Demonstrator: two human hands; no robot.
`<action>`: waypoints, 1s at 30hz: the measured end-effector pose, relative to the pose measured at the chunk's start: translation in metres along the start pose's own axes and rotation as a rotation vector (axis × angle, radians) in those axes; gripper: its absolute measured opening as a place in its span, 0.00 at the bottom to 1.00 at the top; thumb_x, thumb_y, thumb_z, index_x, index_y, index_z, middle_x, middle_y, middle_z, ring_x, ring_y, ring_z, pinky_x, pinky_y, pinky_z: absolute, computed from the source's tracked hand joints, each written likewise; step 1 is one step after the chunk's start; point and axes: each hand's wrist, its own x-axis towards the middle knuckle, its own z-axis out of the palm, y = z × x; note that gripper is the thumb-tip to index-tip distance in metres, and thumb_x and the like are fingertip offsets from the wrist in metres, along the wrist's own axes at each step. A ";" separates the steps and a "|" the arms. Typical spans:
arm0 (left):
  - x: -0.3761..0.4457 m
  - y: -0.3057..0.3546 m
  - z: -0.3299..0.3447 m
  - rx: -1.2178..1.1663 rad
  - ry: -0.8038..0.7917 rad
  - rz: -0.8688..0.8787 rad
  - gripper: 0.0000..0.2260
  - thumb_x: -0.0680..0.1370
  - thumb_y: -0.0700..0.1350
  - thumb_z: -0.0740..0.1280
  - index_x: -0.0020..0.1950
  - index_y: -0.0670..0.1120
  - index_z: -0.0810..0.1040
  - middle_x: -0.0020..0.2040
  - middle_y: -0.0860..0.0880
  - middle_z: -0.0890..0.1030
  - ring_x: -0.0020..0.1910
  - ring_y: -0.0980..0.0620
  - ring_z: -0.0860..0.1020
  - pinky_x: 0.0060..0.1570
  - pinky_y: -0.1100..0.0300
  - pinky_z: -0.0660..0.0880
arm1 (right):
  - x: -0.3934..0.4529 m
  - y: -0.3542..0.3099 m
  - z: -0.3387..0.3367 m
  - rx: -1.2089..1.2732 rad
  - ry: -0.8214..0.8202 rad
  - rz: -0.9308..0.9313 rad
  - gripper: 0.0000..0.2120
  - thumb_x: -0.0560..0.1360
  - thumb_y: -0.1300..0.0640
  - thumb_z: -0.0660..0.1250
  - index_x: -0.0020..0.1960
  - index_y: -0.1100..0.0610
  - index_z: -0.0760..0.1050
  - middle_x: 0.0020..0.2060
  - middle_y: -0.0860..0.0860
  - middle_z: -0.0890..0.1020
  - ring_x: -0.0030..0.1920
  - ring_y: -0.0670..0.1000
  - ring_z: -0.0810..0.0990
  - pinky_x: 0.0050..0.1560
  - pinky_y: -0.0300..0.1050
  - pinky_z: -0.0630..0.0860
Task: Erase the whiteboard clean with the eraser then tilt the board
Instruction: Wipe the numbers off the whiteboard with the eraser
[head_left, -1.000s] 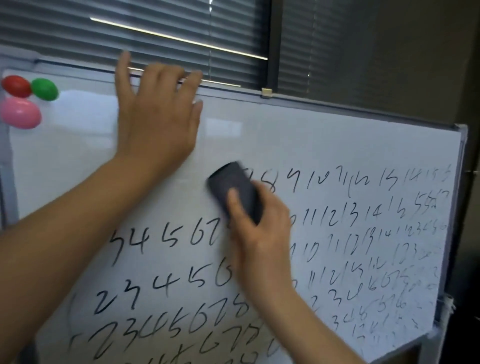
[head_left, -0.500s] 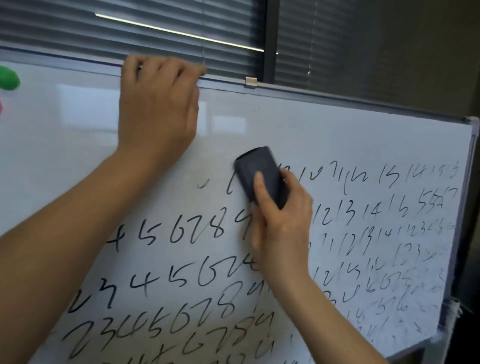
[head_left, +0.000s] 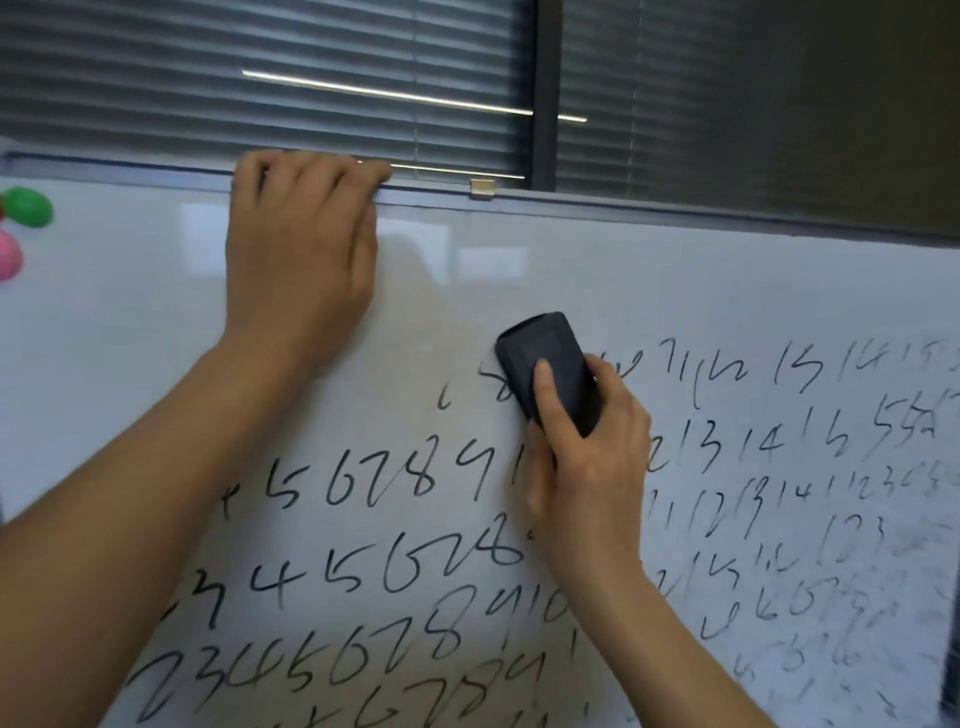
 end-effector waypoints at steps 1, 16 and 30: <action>0.000 0.000 0.000 0.000 0.003 -0.007 0.16 0.83 0.43 0.54 0.67 0.40 0.74 0.57 0.40 0.78 0.55 0.39 0.73 0.62 0.48 0.61 | -0.007 -0.005 0.003 0.003 -0.026 -0.061 0.28 0.68 0.73 0.69 0.67 0.61 0.74 0.62 0.68 0.72 0.58 0.68 0.73 0.55 0.62 0.73; -0.001 0.012 0.005 0.009 0.028 -0.083 0.16 0.82 0.45 0.54 0.64 0.40 0.74 0.57 0.39 0.78 0.57 0.39 0.72 0.68 0.46 0.58 | 0.005 0.039 -0.013 -0.038 -0.056 -0.070 0.29 0.67 0.74 0.69 0.67 0.60 0.73 0.62 0.68 0.72 0.57 0.68 0.74 0.54 0.61 0.73; -0.025 0.065 0.027 0.108 -0.250 0.095 0.27 0.83 0.55 0.44 0.80 0.46 0.48 0.81 0.45 0.46 0.79 0.46 0.43 0.74 0.37 0.41 | 0.011 0.076 -0.027 -0.118 -0.110 -0.144 0.23 0.73 0.68 0.68 0.68 0.60 0.72 0.63 0.67 0.71 0.57 0.67 0.72 0.55 0.61 0.72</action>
